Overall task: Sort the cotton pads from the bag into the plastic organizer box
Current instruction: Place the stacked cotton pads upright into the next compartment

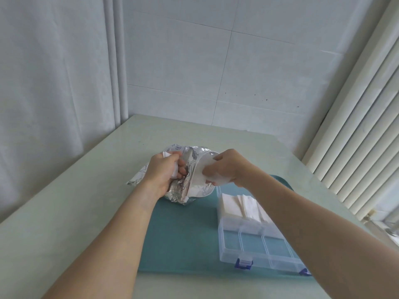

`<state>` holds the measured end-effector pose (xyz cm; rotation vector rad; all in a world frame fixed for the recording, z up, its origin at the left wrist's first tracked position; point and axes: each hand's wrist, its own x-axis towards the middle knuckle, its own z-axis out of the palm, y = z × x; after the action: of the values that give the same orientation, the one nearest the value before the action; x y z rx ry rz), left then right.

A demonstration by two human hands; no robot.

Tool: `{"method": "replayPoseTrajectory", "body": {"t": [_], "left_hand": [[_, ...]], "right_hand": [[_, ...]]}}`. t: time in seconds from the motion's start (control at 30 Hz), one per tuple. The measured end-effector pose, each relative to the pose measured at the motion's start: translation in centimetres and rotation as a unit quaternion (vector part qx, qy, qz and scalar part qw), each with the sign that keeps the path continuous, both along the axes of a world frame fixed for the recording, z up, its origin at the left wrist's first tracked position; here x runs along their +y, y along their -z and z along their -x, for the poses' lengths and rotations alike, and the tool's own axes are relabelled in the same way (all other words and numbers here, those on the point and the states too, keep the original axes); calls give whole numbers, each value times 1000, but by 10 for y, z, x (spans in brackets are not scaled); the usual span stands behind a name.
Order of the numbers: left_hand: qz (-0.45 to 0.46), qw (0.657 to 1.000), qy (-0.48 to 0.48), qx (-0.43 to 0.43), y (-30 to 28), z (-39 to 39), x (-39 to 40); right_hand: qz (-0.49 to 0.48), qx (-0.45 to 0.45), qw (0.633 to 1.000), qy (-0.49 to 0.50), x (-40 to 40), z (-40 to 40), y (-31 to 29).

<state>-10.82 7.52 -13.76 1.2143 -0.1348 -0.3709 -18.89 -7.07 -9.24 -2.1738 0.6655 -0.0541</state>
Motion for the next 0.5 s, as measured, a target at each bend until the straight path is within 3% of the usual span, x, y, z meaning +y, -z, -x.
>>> {"method": "replayPoseTrajectory", "body": {"t": [0.13,0.27,0.37,0.5], "left_hand": [[-6,998,-38,-46,-6,2,1],[-33,983,-65,-171,-19,23,-3],[-41,967,-42,-247,-28,49,-12],[-23,964,11,-265,-33,73,-26]], "right_hand": [[-27,-9,999,15,-17,16,-9],[-40,-8,999,36,-41,39,-14],[-110,-37,992,51,-61,59,-15],[-175,-67,981,45,-79,80,-13]]}}
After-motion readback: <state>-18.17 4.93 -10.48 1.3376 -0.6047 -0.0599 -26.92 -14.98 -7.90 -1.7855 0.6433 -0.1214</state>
